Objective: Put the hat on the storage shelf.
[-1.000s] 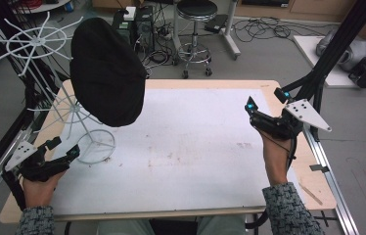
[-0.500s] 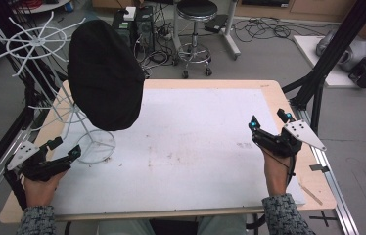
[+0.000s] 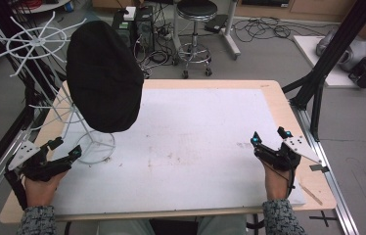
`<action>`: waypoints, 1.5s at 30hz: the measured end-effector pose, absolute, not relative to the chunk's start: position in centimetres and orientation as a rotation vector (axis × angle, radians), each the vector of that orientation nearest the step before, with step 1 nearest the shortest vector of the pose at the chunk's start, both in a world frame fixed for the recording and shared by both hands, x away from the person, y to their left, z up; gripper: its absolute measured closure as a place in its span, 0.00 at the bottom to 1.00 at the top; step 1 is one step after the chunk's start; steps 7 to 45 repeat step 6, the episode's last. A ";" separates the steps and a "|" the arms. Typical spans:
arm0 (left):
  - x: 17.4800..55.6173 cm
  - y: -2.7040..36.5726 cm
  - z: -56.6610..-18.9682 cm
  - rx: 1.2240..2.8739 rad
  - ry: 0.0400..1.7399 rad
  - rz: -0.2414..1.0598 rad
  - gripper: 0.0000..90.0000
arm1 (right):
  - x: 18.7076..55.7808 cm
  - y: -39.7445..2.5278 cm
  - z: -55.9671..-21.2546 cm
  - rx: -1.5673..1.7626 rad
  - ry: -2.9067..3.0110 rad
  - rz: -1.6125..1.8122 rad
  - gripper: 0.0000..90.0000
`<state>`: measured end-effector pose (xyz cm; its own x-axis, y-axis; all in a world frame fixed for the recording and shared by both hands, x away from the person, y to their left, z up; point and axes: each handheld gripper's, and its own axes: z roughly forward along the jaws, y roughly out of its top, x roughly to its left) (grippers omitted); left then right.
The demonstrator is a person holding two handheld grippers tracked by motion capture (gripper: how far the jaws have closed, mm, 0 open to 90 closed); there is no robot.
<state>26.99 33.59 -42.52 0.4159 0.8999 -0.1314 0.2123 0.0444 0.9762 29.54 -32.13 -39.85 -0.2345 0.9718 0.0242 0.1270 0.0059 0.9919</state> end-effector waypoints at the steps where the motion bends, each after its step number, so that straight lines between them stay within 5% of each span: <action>1: 27.0 33.6 -42.5 1.460 1.051 0.712 0.19 | 29.5 -32.1 -39.9 1.189 1.476 1.329 0.12; 45: 27.0 33.6 -42.5 1.460 1.050 0.714 0.19 | 29.4 -32.0 -39.9 1.177 1.480 1.324 0.12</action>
